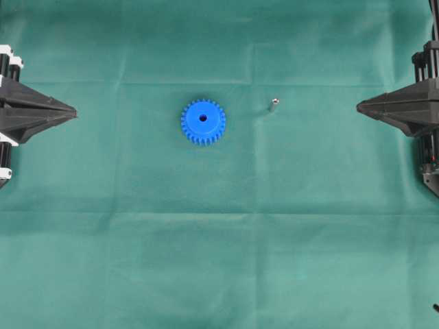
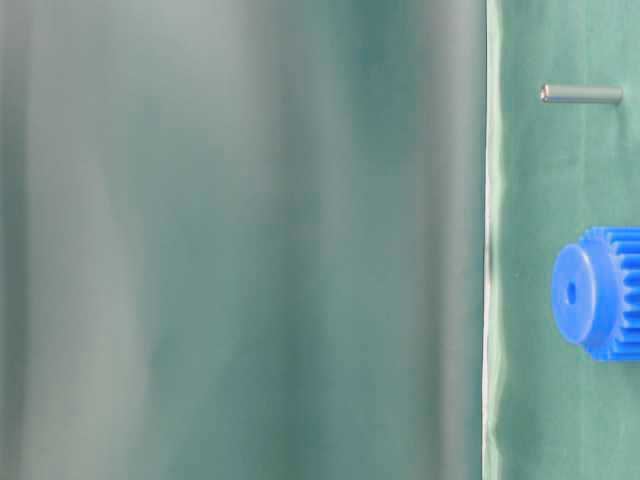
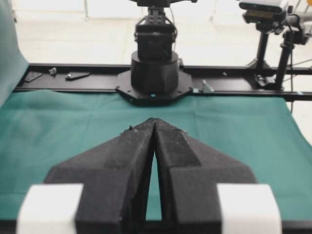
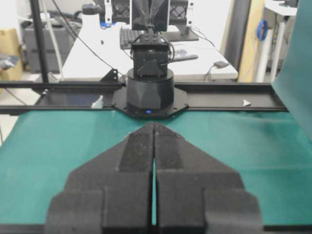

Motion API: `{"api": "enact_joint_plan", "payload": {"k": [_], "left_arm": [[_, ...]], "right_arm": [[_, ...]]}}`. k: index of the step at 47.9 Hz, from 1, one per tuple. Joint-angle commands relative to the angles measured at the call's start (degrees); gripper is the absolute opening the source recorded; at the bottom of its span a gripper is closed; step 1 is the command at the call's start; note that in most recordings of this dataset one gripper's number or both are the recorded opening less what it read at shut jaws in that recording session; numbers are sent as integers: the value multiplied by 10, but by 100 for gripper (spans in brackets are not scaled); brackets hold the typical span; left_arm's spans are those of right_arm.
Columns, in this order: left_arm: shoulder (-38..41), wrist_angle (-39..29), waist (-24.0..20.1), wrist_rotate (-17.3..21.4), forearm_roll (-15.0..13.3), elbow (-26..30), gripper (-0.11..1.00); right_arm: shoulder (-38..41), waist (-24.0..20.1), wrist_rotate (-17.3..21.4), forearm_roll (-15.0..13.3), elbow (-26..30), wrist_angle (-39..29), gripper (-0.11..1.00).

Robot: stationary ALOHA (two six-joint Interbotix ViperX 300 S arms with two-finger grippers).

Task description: Insert the shaft placed at a random location into the center hole of the medium gear at another random location.

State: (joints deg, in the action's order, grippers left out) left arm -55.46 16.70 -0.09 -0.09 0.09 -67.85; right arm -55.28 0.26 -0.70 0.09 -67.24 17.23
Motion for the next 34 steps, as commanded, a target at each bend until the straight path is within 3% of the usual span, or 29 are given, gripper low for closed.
{"api": "enact_joint_plan", "payload": {"k": [1,9,24,29,34], "left_arm": [[7,-17,10,-5,6,19,0],[4,-28,10,-5,6,20,0],[4,-31,10,-4,6,20,0],[4,-31,10,-4,7,19,0],[4,-30,10,-4,7,19,0]], "right_arm": [[4,2,5,0,9,-5,1],[6,5,5,0,27,-42,1],[32,34,5,0,23,-9,3],[54,50,5,0,19,1,22],[96,69,5,1,14,30,53]]}}
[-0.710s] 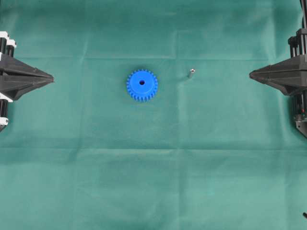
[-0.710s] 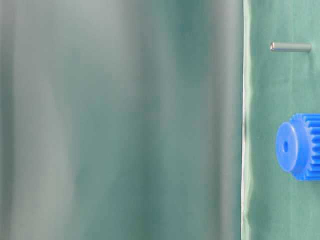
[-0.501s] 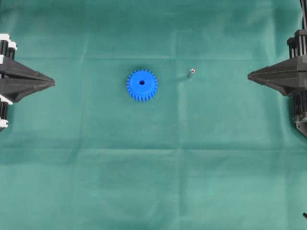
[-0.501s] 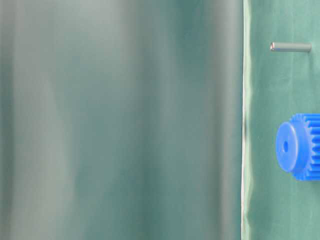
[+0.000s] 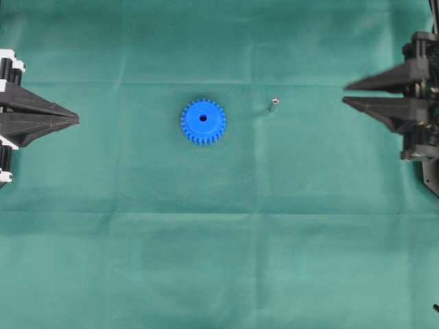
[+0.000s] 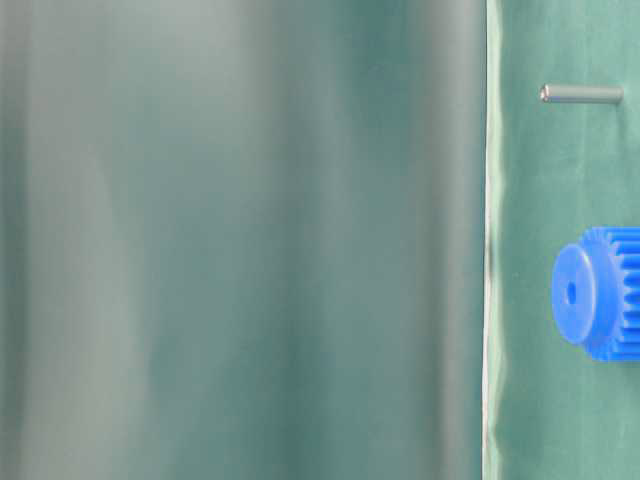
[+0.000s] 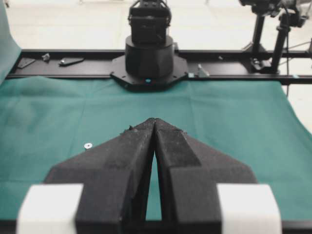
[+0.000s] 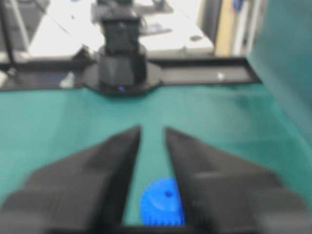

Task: Insert the shaft placed at a random location into the center hole of the medium gear at another random location.
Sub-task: 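Move the open right gripper left over the silver shaft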

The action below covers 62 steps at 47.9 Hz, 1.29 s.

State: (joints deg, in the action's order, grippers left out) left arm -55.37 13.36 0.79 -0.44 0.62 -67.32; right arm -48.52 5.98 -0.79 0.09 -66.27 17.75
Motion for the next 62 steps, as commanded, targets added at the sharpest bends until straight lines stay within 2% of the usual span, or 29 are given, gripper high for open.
{"api": "enact_joint_plan", "payload": {"k": [1,5,8,15,23,33,48,62], "left_arm": [[4,4,1,-1,2,14,0],[4,4,1,-1,2,14,0],[4,2,1,-1,2,13,0],[4,-4,1,0,2,13,0],[4,-4,0,0,2,13,0],[4,-6,0,-1,2,13,0],[5,-14,-4,-1,2,12,0],[7,-18,-3,-1,2,11,0]], "right_arm": [[38,16,6,1,4,32,59],[80,30,4,0,2,59,83],[114,40,3,0,1,77,93],[209,59,4,3,1,121,85],[313,67,4,14,5,178,85],[403,67,7,30,9,240,85],[486,67,8,53,18,279,85],[534,69,8,68,30,285,84]]}}
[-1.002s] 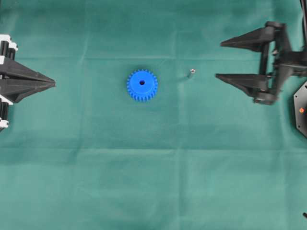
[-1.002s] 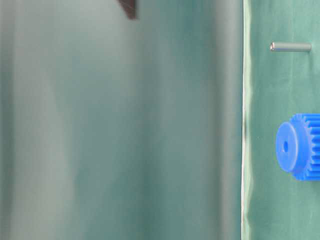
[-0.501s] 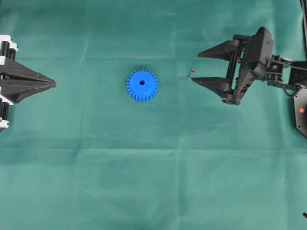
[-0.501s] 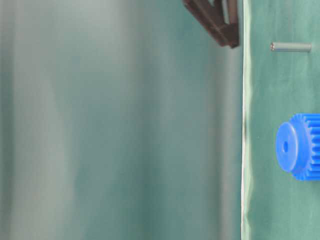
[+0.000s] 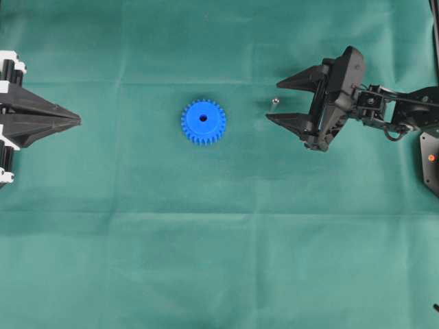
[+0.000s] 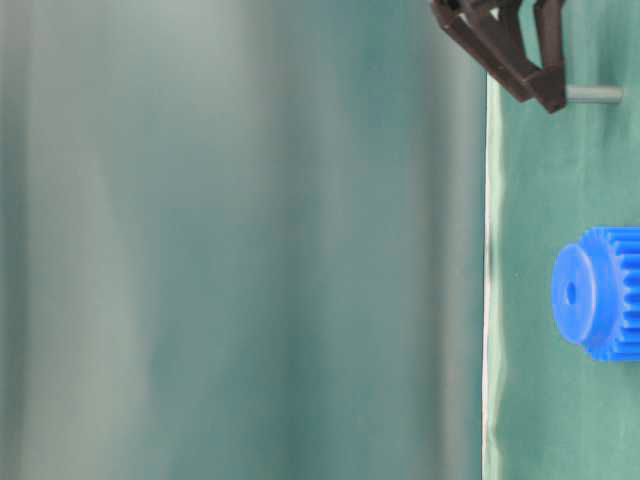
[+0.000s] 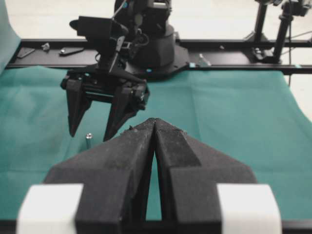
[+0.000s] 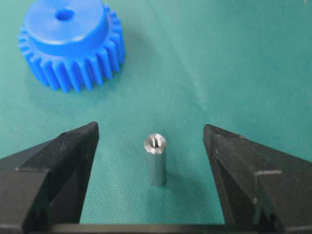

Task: Insert the shaft placed at a random location into the center hole of the medium gear at another random location.
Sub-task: 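Move the open right gripper left over the silver shaft, then lower the right gripper and close it on the silver shaft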

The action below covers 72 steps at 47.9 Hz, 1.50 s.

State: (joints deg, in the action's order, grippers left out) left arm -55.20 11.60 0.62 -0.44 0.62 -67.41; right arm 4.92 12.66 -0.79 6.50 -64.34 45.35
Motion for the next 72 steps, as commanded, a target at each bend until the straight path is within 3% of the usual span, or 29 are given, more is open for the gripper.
{"api": "enact_joint_plan", "payload": {"k": [1,12,19,22,31,53,72], "left_arm": [[5,0,-2,-1,2,12,0],[5,-3,-1,-1,2,12,0],[5,-3,-2,-1,2,12,0],[6,-3,-1,-1,2,12,0],[6,-3,-2,-2,2,12,0],[5,-3,-1,-1,2,12,0],[6,-3,-2,-2,2,12,0]], "right_arm": [[1,3,8,4,11,9,84],[2,3,8,4,12,7,83],[2,3,8,4,13,0,72],[2,3,7,4,13,0,62],[2,3,4,3,13,-4,14],[-14,3,4,4,15,-18,13],[-157,0,-9,1,42,-174,13]]}}
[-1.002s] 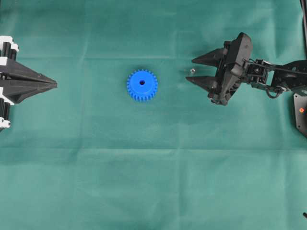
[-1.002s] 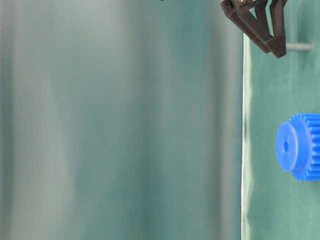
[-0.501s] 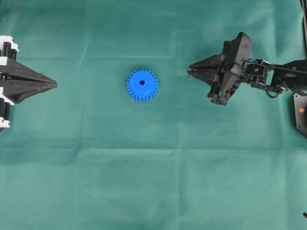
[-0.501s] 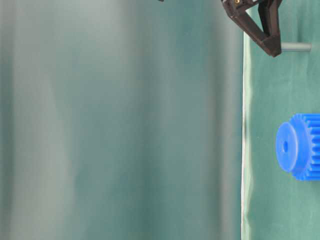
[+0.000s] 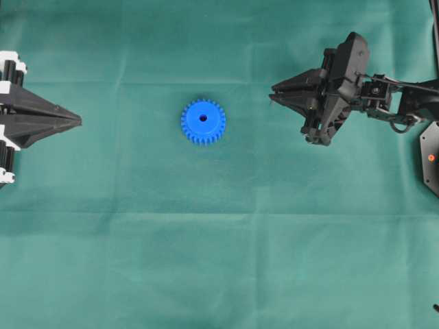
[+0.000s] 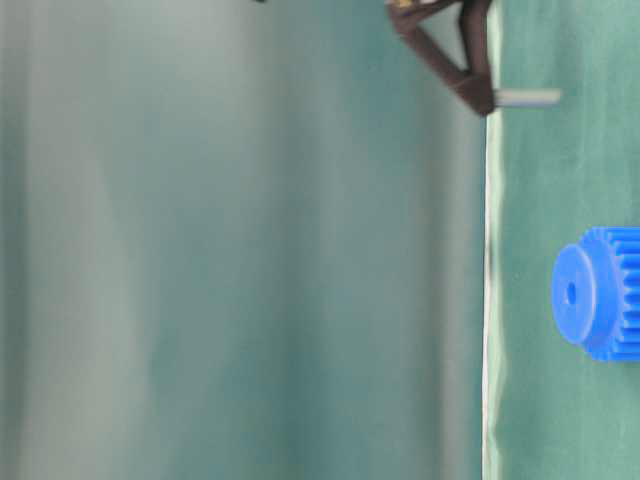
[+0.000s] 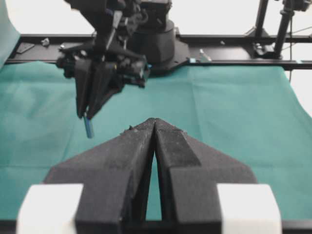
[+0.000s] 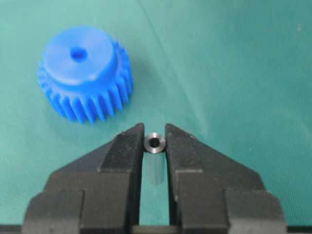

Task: Insert the shaft placed at a random location into the center hole of the medium gear at another random location.
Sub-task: 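Lower the right gripper and close it on the silver shaft, then lift the shaft and carry it left over the blue gear's hole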

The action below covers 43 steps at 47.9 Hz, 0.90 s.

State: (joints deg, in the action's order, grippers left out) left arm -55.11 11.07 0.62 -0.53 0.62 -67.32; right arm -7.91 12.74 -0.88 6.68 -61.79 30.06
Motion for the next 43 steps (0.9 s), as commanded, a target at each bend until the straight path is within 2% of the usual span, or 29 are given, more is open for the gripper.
{"api": "enact_joint_plan", "payload": {"k": [1,28,43], "left_arm": [[5,3,-1,-1,2,11,0],[4,-1,-1,-1,2,11,0],[5,0,-2,-1,2,11,0]], "right_arm": [[-33,-1,-9,-1,18,-25,13],[-34,-3,-12,-2,25,-38,13],[12,-19,-12,-2,78,-40,13]]}}
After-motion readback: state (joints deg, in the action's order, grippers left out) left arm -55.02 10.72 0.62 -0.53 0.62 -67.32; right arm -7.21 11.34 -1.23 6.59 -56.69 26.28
